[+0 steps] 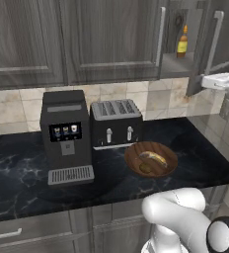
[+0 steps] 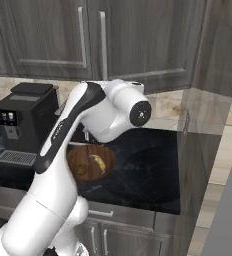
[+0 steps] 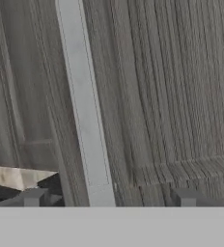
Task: Open the cabinet. Pick the kiwi and banana from the cabinet and place them into the bowl. Then close the cabinet.
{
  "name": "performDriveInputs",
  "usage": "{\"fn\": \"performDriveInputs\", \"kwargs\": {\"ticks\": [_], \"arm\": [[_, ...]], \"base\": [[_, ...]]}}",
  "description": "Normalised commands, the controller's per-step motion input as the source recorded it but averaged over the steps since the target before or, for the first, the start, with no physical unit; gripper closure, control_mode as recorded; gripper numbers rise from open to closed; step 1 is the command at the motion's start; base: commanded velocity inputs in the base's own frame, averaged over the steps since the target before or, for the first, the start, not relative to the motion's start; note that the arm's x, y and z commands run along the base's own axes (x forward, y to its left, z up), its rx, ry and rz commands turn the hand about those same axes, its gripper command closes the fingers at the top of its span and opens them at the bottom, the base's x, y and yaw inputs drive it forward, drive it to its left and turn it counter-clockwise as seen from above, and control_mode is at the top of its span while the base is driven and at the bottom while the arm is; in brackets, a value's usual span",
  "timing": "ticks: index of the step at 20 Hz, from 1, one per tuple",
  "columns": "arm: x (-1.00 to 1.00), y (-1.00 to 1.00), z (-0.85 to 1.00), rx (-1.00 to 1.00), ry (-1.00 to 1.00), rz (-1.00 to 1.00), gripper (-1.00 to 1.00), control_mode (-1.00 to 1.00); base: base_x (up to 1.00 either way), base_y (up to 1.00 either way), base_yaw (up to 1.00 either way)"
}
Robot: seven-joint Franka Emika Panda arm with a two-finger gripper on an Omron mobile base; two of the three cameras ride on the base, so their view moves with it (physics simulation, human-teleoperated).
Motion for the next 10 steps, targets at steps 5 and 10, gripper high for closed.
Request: {"fn": "performDriveInputs", "kwargs": {"ticks": [5, 10], "arm": [[1.0, 0.43, -0.21, 0.11, -0.01, -0.08, -1.0, -1.0], [1.0, 0.07, -0.24, 0.24, 0.0, -0.01, -1.0, -1.0]], "base": [[0.0, 0.0, 0.0], [0.0, 0.0, 0.0]]}}
